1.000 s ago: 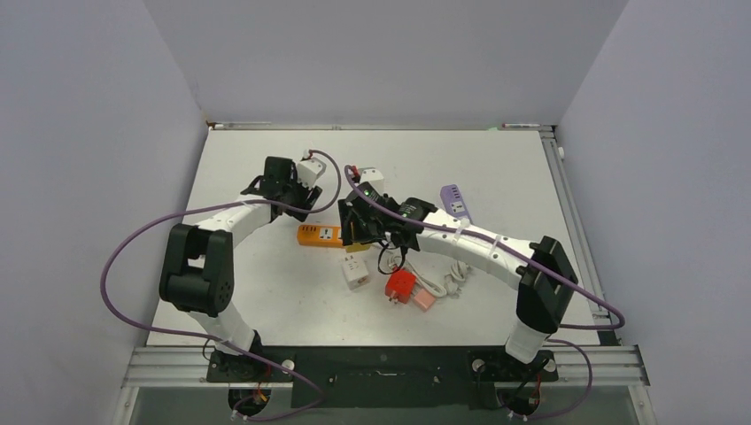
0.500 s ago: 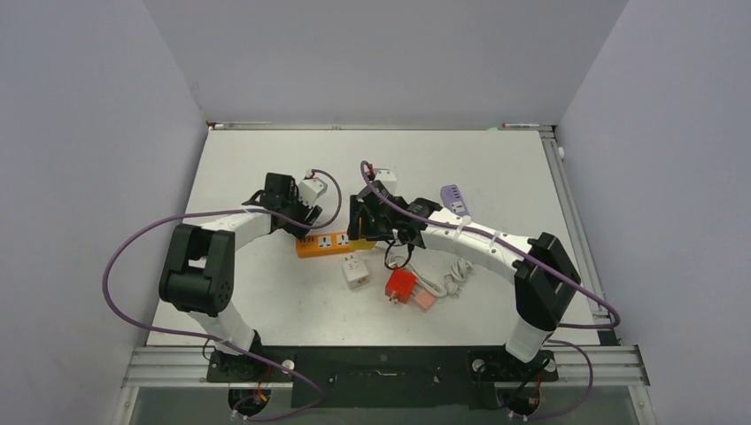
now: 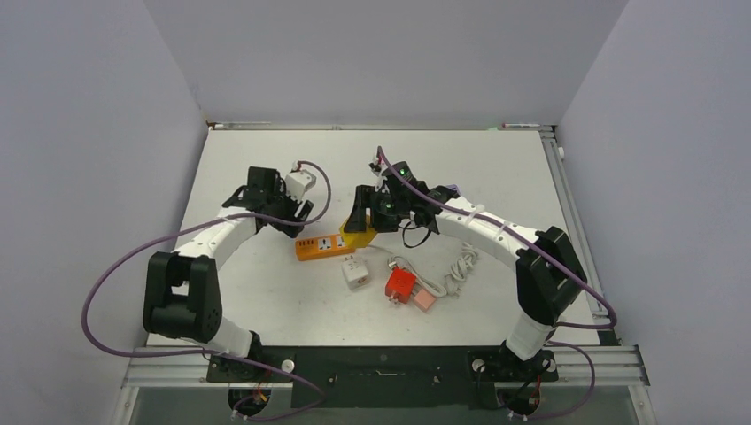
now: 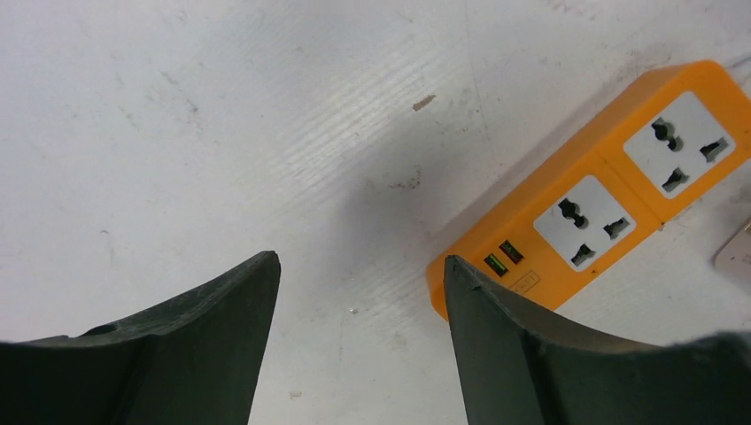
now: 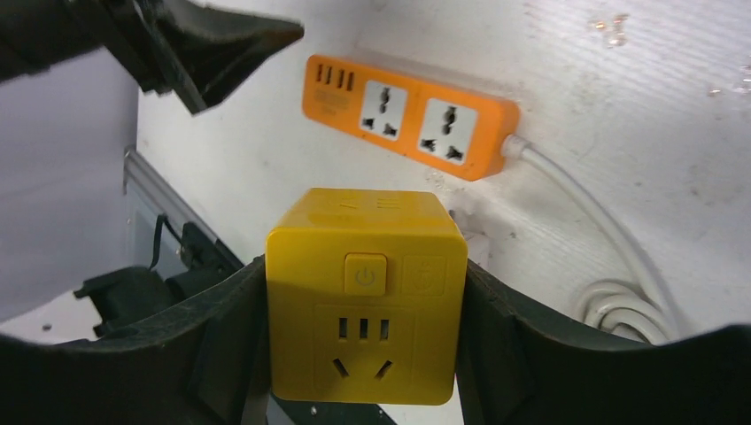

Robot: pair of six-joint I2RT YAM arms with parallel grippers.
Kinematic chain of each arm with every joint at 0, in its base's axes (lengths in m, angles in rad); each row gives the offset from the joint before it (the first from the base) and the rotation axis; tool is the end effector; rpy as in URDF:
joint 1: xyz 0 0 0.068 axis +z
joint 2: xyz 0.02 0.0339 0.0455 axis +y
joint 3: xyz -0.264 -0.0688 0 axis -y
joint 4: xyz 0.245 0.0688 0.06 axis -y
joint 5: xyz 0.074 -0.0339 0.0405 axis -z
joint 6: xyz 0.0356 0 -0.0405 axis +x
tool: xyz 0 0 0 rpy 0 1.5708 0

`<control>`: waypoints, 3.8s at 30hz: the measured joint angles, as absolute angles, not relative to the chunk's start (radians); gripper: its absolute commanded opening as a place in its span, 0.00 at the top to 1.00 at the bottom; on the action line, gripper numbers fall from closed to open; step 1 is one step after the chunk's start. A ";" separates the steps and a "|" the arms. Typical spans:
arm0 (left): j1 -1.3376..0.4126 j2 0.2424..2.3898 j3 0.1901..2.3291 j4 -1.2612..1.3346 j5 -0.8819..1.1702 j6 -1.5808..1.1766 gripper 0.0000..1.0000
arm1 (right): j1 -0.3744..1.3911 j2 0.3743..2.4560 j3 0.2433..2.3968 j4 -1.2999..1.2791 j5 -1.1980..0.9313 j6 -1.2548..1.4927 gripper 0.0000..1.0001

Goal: Insert the plug

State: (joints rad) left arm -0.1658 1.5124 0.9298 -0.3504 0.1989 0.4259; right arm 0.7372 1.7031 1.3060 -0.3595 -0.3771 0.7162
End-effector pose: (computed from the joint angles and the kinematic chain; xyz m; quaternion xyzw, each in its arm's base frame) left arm 0.3017 -0.0576 0.2049 0.3053 0.8948 -0.0530 0.3216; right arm 0.2739 0.2664 0.2623 -0.0837 0.9012 0.3870 0.1763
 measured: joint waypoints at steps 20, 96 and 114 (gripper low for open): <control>0.169 1.394 1.059 -0.610 0.366 0.264 0.04 | 0.830 1.771 1.528 -0.442 -0.409 0.538 0.95; 0.180 1.369 1.057 -0.678 0.424 0.292 0.04 | 1.020 2.109 1.782 -0.673 0.323 0.723 0.95; 0.180 1.369 1.055 -0.678 0.424 0.292 0.04 | 1.025 2.108 1.782 -0.706 0.340 0.724 0.95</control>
State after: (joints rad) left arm 0.1799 1.3689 1.0546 -0.6781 0.4244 0.2920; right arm 1.0248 2.1078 1.7821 -0.7055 0.3401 0.7242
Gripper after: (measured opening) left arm 0.962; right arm 0.602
